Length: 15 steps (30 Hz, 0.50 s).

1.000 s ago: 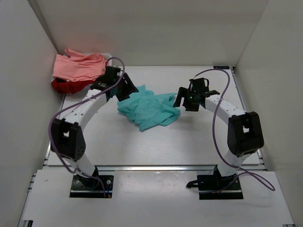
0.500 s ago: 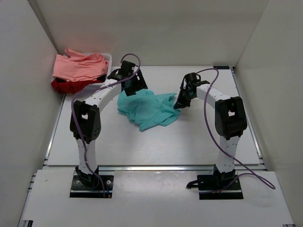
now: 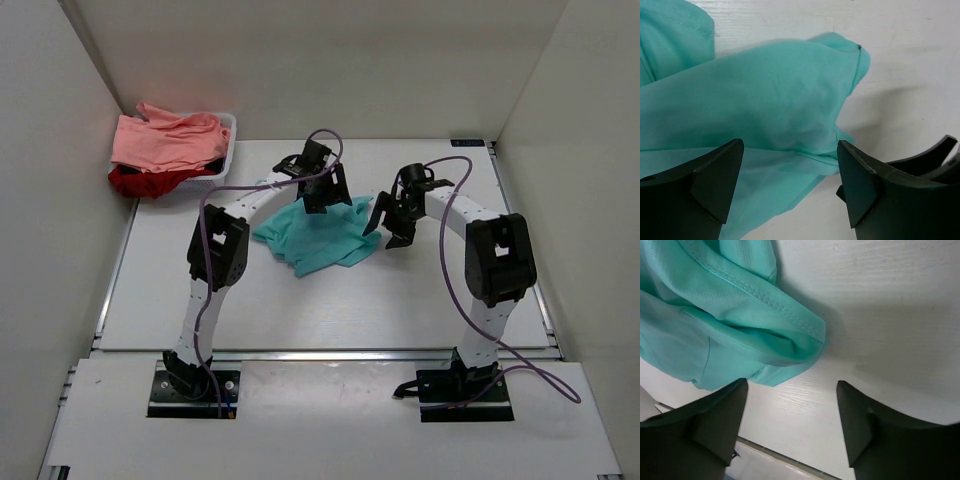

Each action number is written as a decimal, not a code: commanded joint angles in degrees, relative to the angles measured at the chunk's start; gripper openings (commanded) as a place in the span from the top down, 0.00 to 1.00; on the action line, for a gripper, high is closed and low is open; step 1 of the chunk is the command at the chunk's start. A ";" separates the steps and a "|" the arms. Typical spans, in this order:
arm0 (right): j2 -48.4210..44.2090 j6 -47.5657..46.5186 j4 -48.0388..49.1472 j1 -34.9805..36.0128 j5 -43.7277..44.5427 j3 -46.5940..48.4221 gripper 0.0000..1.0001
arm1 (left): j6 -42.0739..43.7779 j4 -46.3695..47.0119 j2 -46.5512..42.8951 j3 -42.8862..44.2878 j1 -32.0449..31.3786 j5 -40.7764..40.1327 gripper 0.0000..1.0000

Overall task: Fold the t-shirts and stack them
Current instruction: Flatten out the tshirt

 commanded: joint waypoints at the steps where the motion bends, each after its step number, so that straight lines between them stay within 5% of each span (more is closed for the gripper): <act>1: 0.15 1.05 3.46 0.76 -2.00 -0.33 0.29 | 0.15 -1.50 0.11 2.68 0.57 0.15 0.14; 5: 4.81 1.41 5.13 1.47 -2.97 3.26 0.21 | 1.55 -2.56 -0.58 0.84 0.48 -0.55 0.13; 7: 5.52 1.67 5.49 1.20 -3.06 4.76 0.45 | 1.65 -2.92 -2.07 -0.91 1.10 -0.99 0.13; 8: 5.70 1.23 5.66 1.29 -3.32 5.73 0.67 | 1.99 -3.27 -2.86 -1.88 1.97 -1.25 0.13; 11: 5.53 -0.70 5.66 1.29 -3.23 7.14 1.00 | 1.73 -2.83 -6.02 -5.30 3.81 -1.17 0.14; 15: 2.64 -5.87 -0.02 1.11 -1.48 14.49 1.00 | 2.17 -2.66 -12.78 -11.62 7.07 -0.90 0.14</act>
